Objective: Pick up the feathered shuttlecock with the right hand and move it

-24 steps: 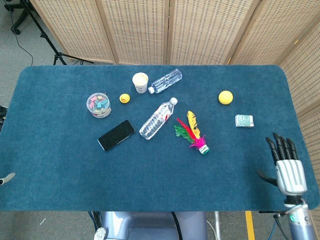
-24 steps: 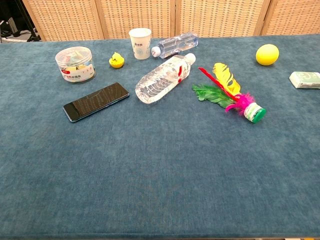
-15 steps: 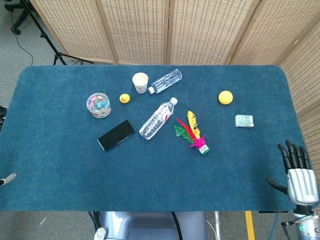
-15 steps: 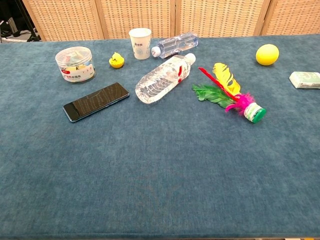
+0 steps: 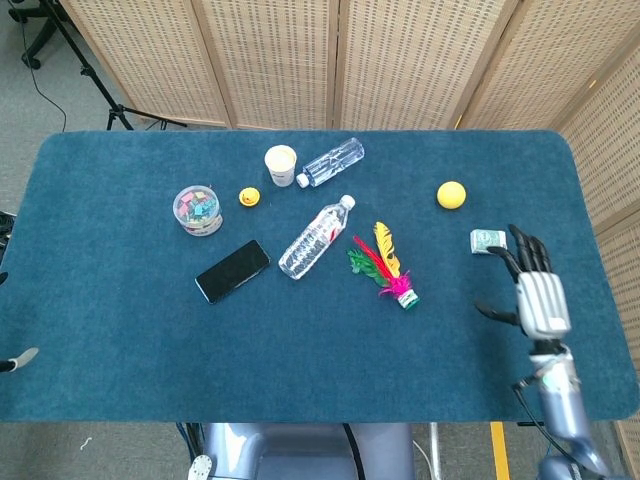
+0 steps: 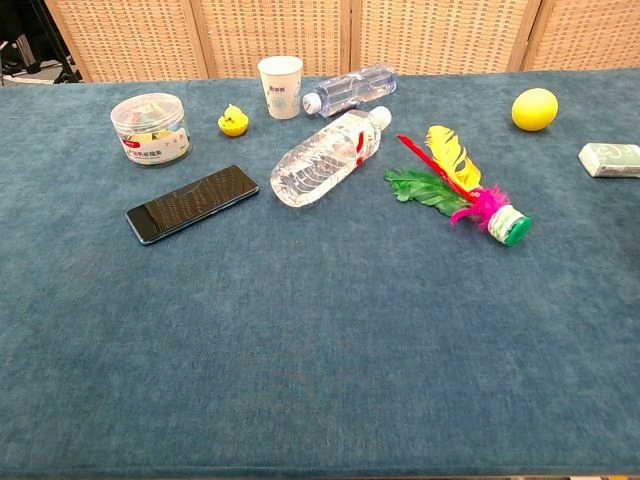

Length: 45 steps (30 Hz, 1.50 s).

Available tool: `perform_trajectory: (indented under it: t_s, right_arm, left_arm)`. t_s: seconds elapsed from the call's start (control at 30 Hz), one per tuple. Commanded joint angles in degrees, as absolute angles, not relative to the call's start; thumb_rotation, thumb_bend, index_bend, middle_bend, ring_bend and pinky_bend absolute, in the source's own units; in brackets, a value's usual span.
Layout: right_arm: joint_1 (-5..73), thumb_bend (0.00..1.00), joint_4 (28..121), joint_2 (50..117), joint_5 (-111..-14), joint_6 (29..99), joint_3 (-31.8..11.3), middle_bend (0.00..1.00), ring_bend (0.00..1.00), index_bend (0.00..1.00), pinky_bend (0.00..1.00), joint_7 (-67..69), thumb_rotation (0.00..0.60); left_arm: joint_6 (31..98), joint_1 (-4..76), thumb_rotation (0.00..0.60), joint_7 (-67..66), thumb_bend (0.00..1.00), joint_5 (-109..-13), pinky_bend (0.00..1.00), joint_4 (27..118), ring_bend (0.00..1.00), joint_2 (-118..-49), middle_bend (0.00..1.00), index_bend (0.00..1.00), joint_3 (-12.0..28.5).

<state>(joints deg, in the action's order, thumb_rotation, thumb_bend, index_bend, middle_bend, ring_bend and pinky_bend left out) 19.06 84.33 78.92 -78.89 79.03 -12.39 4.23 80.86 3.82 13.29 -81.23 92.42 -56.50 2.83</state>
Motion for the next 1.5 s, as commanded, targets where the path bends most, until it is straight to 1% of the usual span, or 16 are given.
perform_trajectory:
  t_s: [0.03, 0.1, 0.17, 0.2, 0.27, 0.5, 0.67, 0.73, 0.87, 0.93, 1.2, 1.4, 1.5]
  right_arm:
    - [23.0, 0.29, 86.6, 82.2, -74.3, 74.9, -16.1, 0.0, 0.0, 0.32, 0.0, -0.7, 0.6]
    - [25.8, 0.37, 86.3, 85.5, -70.7, 71.7, -17.9, 0.0, 0.0, 0.32, 0.0, -2.9, 0.6]
    - [27.5, 0.43, 85.4, 87.8, -67.9, 70.3, -19.0, 0.0, 0.0, 0.33, 0.0, -5.1, 0.6]
    - [28.4, 0.46, 85.0, 89.1, -66.5, 69.6, -19.5, 0.0, 0.0, 0.34, 0.0, -6.2, 0.6]
    - [29.9, 0.47, 84.2, 91.2, -64.0, 68.1, -20.0, 0.0, 0.0, 0.36, 0.0, -8.2, 0.6]
    - [33.6, 0.46, 82.3, 96.1, -56.7, 65.8, -22.0, 0.0, 0.0, 0.37, 0.0, -13.6, 0.6]
    - [35.2, 0.45, 81.4, 98.0, -55.0, 65.8, -22.4, 0.0, 0.0, 0.37, 0.0, -15.9, 0.6]
    - [36.0, 0.43, 80.8, 99.0, -54.3, 65.9, -22.7, 0.0, 0.0, 0.37, 0.0, -17.0, 0.6]
    - [38.2, 0.33, 78.8, 101.9, -52.3, 66.6, -23.7, 0.0, 0.0, 0.37, 0.0, -19.9, 0.6]
    - [38.9, 0.31, 78.1, 102.7, -51.4, 66.6, -24.0, 0.0, 0.0, 0.37, 0.0, -20.7, 0.6]
    - [41.6, 0.31, 74.4, 106.5, -48.4, 66.6, -25.3, 0.0, 0.0, 0.38, 0.0, -23.4, 0.6]
    - [42.9, 0.31, 72.6, 108.0, -45.8, 65.6, -26.5, 0.0, 0.0, 0.39, 0.0, -23.8, 0.6]
    - [44.0, 0.33, 71.0, 109.4, -44.3, 64.8, -27.2, 0.0, 0.0, 0.4, 0.0, -24.1, 0.6]
  left_arm:
    - [80.8, 3.9, 0.6, 13.2, 0.0, -81.2, 0.0, 92.4, 0.0, -56.5, 0.0, 0.0, 2.9]
    - [81.1, 3.8, 0.6, 13.4, 0.0, -81.1, 0.0, 92.4, 0.0, -56.5, 0.0, 0.0, 3.0]
    - [81.2, 3.7, 0.6, 13.7, 0.0, -81.2, 0.0, 92.4, 0.0, -56.5, 0.0, 0.0, 3.0]
    - [81.4, 3.6, 0.6, 13.9, 0.0, -81.4, 0.0, 92.3, 0.0, -56.4, 0.0, 0.0, 2.9]
    - [81.4, 3.6, 0.6, 14.3, 0.0, -81.5, 0.0, 92.2, 0.0, -56.3, 0.0, 0.0, 2.9]
    - [81.2, 3.6, 0.6, 15.7, 0.0, -81.8, 0.0, 91.8, 0.0, -56.0, 0.0, 0.0, 2.8]
    - [80.9, 3.7, 0.6, 16.2, 0.0, -81.8, 0.0, 91.6, 0.0, -55.8, 0.0, 0.0, 2.8]
    - [80.8, 3.7, 0.6, 16.3, 0.0, -81.8, 0.0, 91.5, 0.0, -55.8, 0.0, 0.0, 2.7]
    - [80.8, 3.7, 0.6, 16.7, 0.0, -82.1, 0.0, 91.5, 0.0, -55.6, 0.0, 0.0, 2.7]
    - [80.8, 3.7, 0.6, 16.9, 0.0, -82.1, 0.0, 91.4, 0.0, -55.6, 0.0, 0.0, 2.7]
    - [80.8, 3.7, 0.6, 17.4, 0.0, -82.0, 0.0, 91.3, 0.0, -55.4, 0.0, 0.0, 2.7]
    - [80.7, 3.7, 0.6, 17.7, 0.0, -81.9, 0.0, 91.3, 0.0, -55.4, 0.0, 0.0, 2.8]
    - [80.6, 3.7, 0.6, 18.1, 0.0, -81.7, 0.0, 91.2, 0.0, -55.3, 0.0, 0.0, 2.8]
